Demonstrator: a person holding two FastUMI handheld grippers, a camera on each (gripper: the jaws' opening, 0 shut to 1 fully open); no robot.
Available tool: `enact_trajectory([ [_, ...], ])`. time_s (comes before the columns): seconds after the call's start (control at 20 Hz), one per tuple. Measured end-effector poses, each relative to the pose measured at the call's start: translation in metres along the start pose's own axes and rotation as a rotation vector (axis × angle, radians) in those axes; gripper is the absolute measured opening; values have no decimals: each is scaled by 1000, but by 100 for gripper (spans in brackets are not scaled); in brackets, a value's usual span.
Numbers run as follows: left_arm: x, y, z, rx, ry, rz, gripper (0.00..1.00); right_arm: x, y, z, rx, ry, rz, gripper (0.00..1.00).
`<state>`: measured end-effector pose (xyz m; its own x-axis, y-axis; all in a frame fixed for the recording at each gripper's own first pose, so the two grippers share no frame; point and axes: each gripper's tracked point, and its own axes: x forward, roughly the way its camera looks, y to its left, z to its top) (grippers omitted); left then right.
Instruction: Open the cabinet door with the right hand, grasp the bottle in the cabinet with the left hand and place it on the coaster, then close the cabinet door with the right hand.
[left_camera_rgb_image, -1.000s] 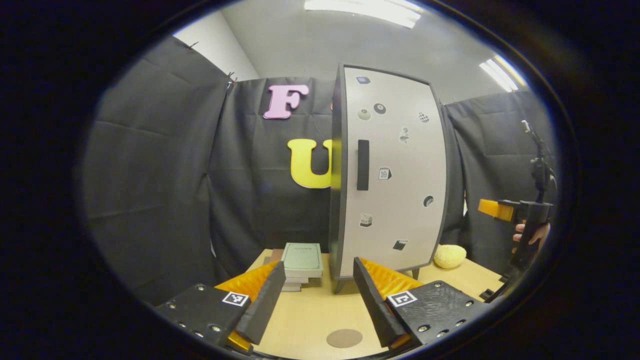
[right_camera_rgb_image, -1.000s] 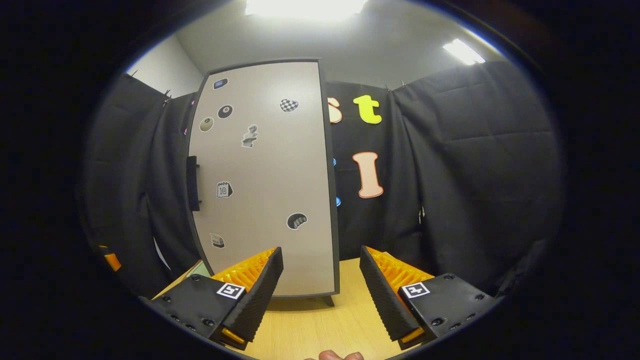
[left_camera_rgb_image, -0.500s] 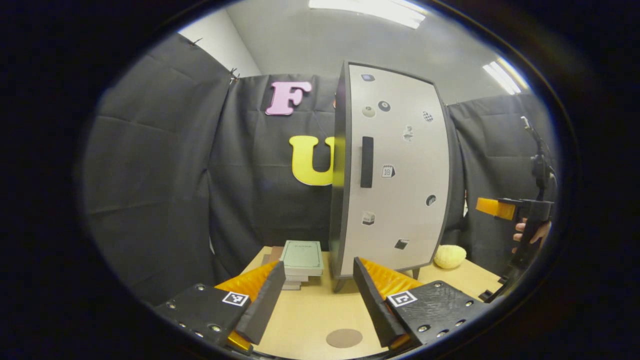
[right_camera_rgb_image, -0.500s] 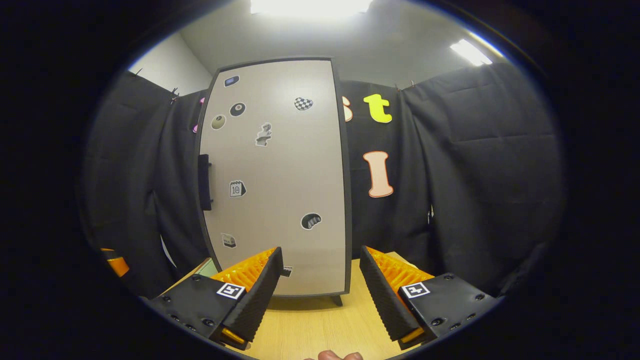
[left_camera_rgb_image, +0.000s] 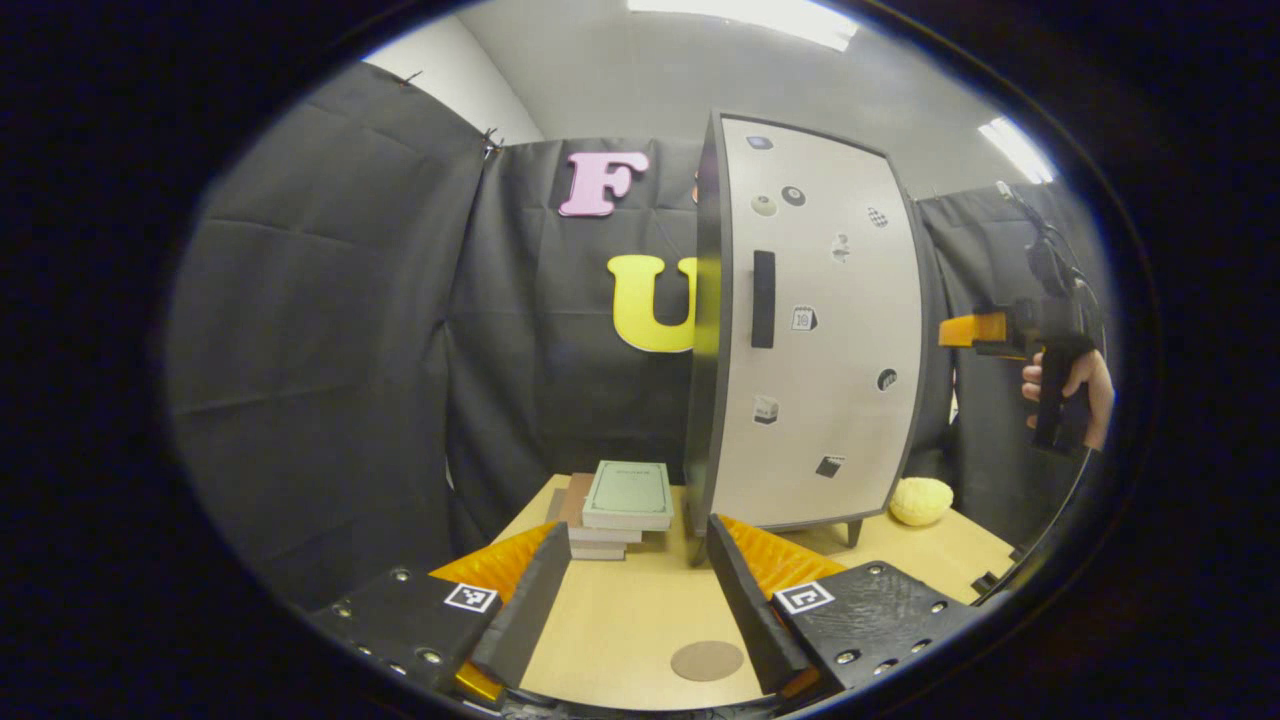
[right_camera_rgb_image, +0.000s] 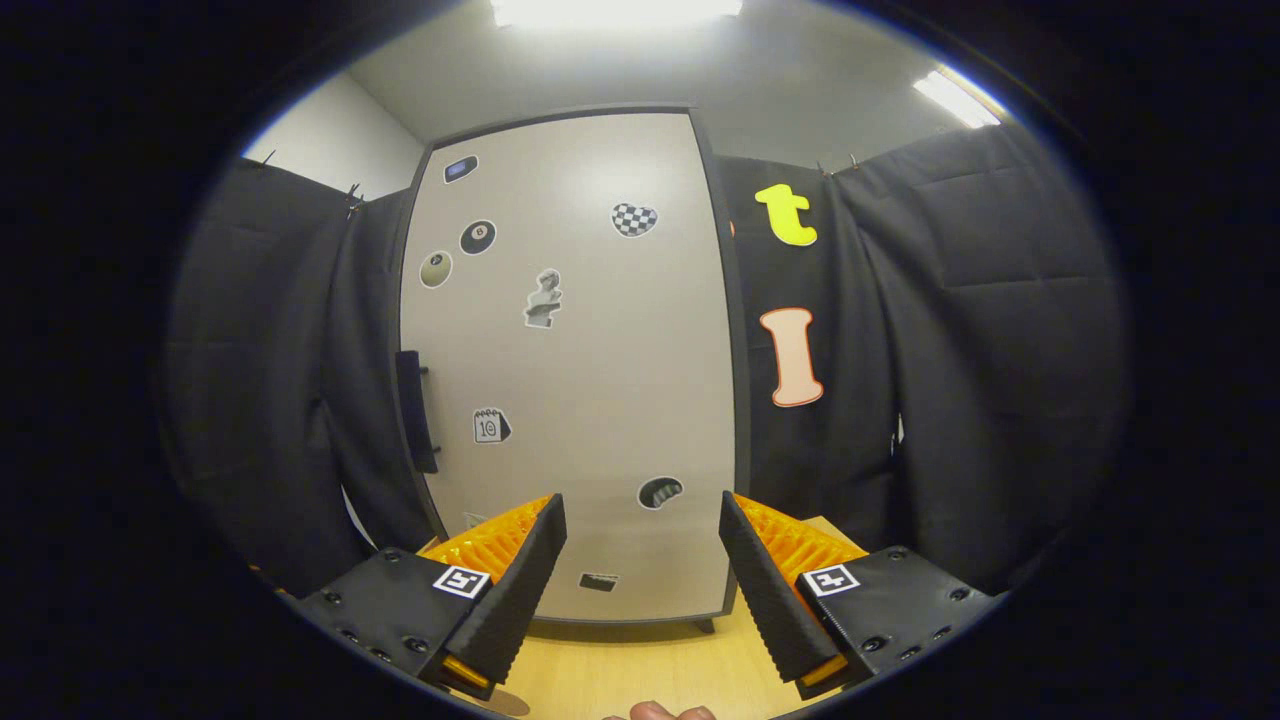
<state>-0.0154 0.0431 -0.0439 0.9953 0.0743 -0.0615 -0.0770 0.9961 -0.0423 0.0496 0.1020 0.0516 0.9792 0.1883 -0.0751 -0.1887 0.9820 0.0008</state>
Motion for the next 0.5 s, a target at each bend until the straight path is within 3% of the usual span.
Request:
enact_trajectory([
  [0.35,-16,16,-26,-59,32,48,85,36,71,35,-5,-5,93,98],
  [0.4,-18,19,-28,-64,34,54,82,40,83,37,-2,1,108,93],
  [0.5,-22,26,-35,-70,43,70,82,48,103,40,-10,6,127,93],
])
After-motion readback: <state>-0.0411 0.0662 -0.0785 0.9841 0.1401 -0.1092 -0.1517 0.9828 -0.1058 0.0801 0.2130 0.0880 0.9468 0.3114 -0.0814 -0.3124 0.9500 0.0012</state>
